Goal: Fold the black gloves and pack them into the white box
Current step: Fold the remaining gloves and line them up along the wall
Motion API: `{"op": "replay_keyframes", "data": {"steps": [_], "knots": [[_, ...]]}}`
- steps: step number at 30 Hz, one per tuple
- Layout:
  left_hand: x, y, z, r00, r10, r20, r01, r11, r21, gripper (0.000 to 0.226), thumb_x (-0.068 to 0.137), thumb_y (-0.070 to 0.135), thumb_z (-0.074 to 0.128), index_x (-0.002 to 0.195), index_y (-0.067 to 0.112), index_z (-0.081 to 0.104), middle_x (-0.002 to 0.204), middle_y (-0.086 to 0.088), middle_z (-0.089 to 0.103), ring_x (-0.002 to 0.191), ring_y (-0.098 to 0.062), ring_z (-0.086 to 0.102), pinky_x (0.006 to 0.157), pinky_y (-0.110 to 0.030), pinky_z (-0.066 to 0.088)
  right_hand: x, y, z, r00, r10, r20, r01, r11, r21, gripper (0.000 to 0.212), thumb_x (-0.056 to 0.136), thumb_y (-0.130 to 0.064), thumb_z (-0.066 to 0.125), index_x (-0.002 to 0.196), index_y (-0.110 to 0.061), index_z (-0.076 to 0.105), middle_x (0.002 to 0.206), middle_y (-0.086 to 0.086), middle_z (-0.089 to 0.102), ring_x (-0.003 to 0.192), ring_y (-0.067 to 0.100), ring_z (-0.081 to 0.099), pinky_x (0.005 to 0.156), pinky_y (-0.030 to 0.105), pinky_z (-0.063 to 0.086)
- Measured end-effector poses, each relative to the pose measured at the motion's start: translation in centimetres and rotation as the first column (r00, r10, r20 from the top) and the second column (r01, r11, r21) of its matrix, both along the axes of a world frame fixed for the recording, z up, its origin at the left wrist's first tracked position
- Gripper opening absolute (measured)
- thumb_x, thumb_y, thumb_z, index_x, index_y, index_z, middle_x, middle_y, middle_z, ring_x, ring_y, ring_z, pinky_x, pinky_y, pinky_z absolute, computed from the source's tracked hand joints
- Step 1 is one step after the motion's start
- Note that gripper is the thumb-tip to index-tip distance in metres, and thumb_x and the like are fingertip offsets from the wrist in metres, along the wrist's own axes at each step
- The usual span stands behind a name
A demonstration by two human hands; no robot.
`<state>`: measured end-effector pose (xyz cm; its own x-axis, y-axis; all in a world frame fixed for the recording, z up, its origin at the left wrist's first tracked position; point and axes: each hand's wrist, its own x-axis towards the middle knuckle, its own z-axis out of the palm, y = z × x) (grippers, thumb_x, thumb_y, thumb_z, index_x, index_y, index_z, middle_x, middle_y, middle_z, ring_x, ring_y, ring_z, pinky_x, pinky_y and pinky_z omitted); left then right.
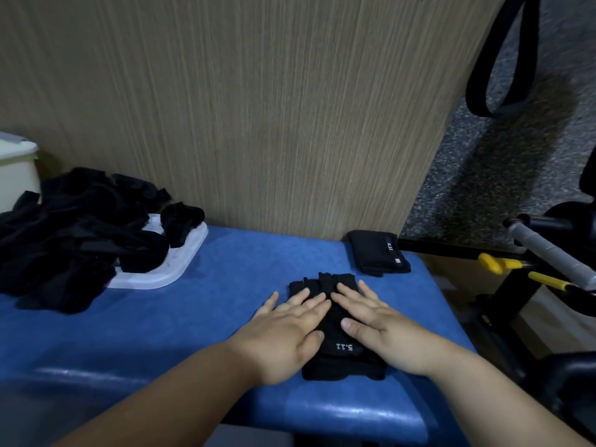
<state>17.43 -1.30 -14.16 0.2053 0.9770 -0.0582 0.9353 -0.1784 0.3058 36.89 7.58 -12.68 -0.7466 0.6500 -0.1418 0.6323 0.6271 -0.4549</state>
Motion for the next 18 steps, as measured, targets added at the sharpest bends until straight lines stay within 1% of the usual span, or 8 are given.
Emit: {"op": "replay_keyframes", "data": {"steps": [3,5,10,12,14,16,18], "knots": [[-0.1,-0.2,0.0,1.000,0.009,-0.020,-0.010,1.000,-0.026,0.054,0.102,0.039,0.019,0.153,0.033,0.001,0.158,0.022,-0.007,0.142,0.003,-0.017,0.118,-0.037,-0.014,0.1,0.1,0.0,0.991,0.008,0.130,-0.010,1.000,0.015,0.056,0.100,-0.049,0.028,0.151,-0.039,0.007,0.146,-0.032,-0.008,0.141,0.003,-0.021,0.117,0.026,-0.007],[-0.2,-0.2,-0.1,0.999,0.020,-0.037,-0.021,0.999,-0.042,0.054,0.102,0.042,0.018,0.153,0.034,0.001,0.157,0.022,-0.008,0.141,0.003,-0.018,0.117,-0.037,-0.015,0.1,0.1,0.1,0.986,0.003,0.165,-0.005,1.000,0.015,0.056,0.100,-0.051,0.025,0.151,-0.039,0.005,0.145,-0.033,-0.009,0.141,0.004,-0.021,0.117,0.028,-0.008],[-0.8,-0.6,-0.1,0.997,0.040,-0.061,-0.045,0.996,-0.079,0.057,0.100,0.051,0.015,0.152,0.035,-0.001,0.157,0.023,-0.011,0.141,0.003,-0.019,0.117,-0.039,-0.015,0.7,0.3,0.2,0.985,-0.019,0.173,0.012,0.999,0.039,0.055,0.099,-0.052,0.019,0.151,-0.039,0.006,0.154,-0.027,-0.005,0.143,0.005,-0.019,0.118,0.028,-0.009],[-1.1,-0.8,0.1,0.997,0.044,-0.058,-0.048,0.996,-0.081,0.057,0.100,0.052,0.016,0.152,0.036,0.000,0.157,0.024,-0.010,0.142,0.002,-0.017,0.117,-0.039,-0.015,1.0,0.4,0.2,0.987,-0.023,0.159,0.013,0.998,0.063,0.054,0.100,-0.050,0.020,0.151,-0.038,0.009,0.154,-0.026,-0.002,0.144,0.004,-0.015,0.118,0.027,-0.007],[-1.5,-1.1,0.3,0.998,0.048,-0.043,-0.051,0.996,-0.074,0.054,0.102,0.047,0.018,0.152,0.036,0.003,0.157,0.024,-0.007,0.143,0.002,-0.014,0.117,-0.038,-0.014,1.2,0.5,0.2,0.994,-0.037,0.100,0.027,0.994,0.105,0.052,0.100,-0.047,0.027,0.150,-0.036,0.018,0.154,-0.025,0.009,0.145,0.002,-0.003,0.118,0.024,0.000],[-2.2,-1.3,0.5,0.998,0.053,-0.047,-0.055,0.998,-0.040,0.053,0.103,0.036,0.025,0.152,0.035,0.006,0.158,0.023,-0.002,0.144,0.001,-0.009,0.118,-0.038,-0.013,1.5,0.7,0.1,0.997,-0.070,-0.031,0.075,0.977,0.200,0.045,0.099,-0.039,0.042,0.144,-0.031,0.040,0.149,-0.019,0.032,0.142,0.002,0.020,0.112,0.015,0.012],[-3.0,-1.4,0.4,0.997,0.067,-0.033,-0.066,0.997,0.027,0.057,0.100,0.028,0.036,0.152,0.034,0.011,0.158,0.021,0.005,0.145,0.000,-0.003,0.118,-0.034,-0.011,2.0,0.9,0.1,0.979,-0.090,-0.182,0.143,0.943,0.301,0.034,0.093,-0.025,0.059,0.127,-0.029,0.060,0.131,-0.015,0.054,0.128,0.003,0.042,0.105,0.011,0.024]]}}
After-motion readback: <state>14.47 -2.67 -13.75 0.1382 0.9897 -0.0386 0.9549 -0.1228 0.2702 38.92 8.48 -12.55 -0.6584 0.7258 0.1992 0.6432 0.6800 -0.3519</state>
